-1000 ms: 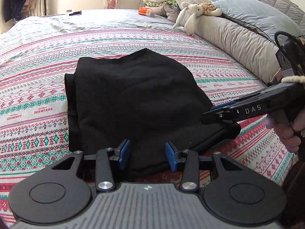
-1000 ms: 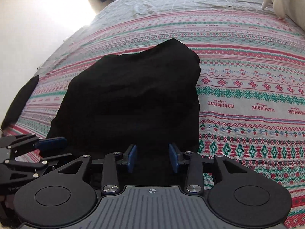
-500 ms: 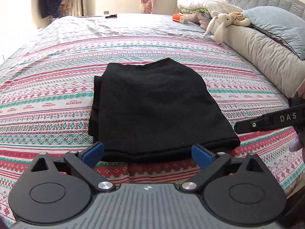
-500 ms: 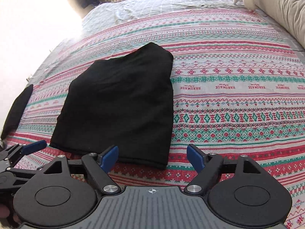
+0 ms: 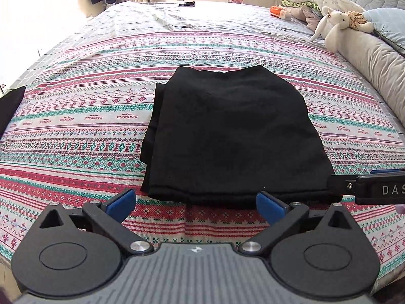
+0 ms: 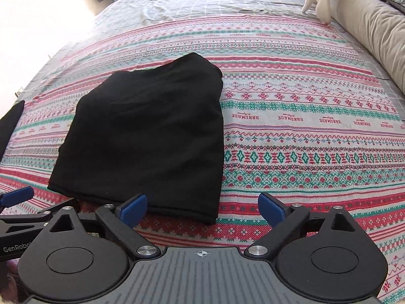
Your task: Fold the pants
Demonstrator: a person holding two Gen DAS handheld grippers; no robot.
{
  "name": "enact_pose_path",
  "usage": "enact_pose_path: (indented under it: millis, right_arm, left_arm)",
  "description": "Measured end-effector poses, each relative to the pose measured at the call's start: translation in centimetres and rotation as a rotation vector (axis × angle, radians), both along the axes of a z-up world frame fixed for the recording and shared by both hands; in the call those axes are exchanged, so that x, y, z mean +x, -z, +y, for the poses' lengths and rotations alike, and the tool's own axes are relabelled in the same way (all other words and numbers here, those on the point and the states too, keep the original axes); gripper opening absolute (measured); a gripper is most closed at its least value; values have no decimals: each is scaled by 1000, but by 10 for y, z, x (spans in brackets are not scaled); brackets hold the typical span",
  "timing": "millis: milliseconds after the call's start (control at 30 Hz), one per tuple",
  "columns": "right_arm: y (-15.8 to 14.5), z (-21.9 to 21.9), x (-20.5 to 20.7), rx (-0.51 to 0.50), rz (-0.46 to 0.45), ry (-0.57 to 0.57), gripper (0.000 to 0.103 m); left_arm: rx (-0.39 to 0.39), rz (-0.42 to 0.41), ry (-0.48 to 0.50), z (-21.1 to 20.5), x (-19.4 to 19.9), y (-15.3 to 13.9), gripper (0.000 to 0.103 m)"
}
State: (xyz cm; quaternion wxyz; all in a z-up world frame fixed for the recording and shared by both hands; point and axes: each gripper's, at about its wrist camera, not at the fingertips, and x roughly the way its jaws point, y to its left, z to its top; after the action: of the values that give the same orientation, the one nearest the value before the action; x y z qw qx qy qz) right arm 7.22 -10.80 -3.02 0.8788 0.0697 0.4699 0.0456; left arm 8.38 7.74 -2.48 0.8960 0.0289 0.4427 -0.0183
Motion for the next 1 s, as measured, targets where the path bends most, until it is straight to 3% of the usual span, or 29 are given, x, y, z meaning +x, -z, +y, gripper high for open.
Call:
enact_pose_path:
  millis: [367,1000]
  right_arm:
    - [9,15,-3,-76,-12,-66,96]
    - [14,15,1,-54,9,-59,96]
  left_arm:
    - [35,7,-11,1,1,6,103]
    - [45,6,-11,1,0,6,103]
